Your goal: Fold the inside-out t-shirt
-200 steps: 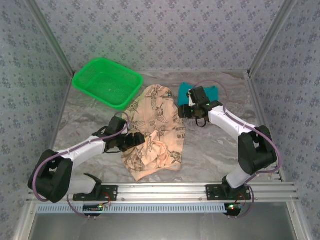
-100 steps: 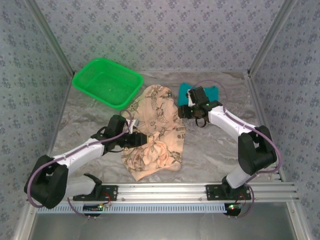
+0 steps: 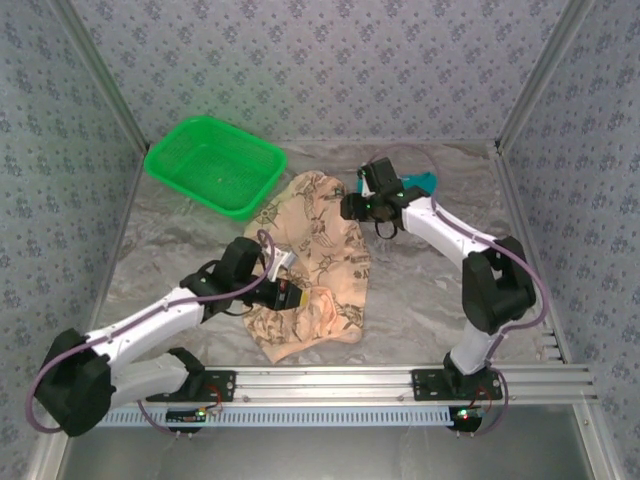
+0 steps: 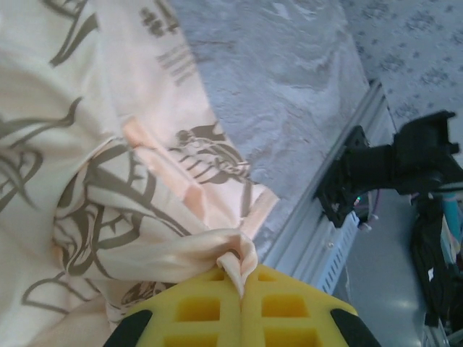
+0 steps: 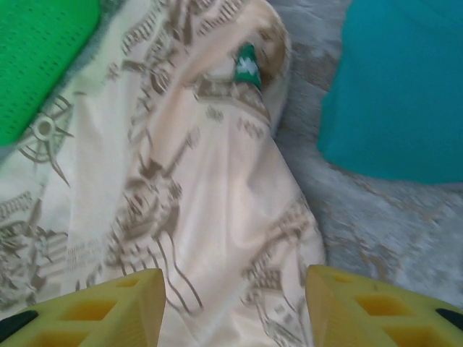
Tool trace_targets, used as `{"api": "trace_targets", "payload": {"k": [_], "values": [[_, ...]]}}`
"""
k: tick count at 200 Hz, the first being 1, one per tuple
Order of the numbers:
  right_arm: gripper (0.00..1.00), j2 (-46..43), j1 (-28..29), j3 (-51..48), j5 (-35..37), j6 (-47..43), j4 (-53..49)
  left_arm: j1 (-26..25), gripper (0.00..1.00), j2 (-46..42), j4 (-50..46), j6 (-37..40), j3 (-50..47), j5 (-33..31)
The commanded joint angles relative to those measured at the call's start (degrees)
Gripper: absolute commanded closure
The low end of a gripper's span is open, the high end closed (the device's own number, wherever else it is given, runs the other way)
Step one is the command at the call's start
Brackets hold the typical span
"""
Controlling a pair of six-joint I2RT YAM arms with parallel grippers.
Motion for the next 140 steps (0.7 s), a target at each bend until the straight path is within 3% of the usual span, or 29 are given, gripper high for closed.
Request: {"api": "trace_targets", "payload": {"k": [1,41,82,140], "values": [[0.45,3.9,2.25,6.02,1.63,3.51,-2.71,-0.77,1.0,-5.11,-3.91,3.38,4.98,-0.53],[0.44,8.91,6.0,14.87,3.17,9.11,-8.01,-0.76,1.0,-9.33,-16.32,12.63,15.62,-0.62],[0.46,14.35,8.06,19.76,2.11,19.05,-14.32,-0.85,1.0,-8.69,-17.68,14.72,16.73,2.36],[0.45,19.76,10.45,21.64,0.93,23.22,-18.77,-0.88,1.0,-11.98,-20.36,17.56,16.16,1.78]]}}
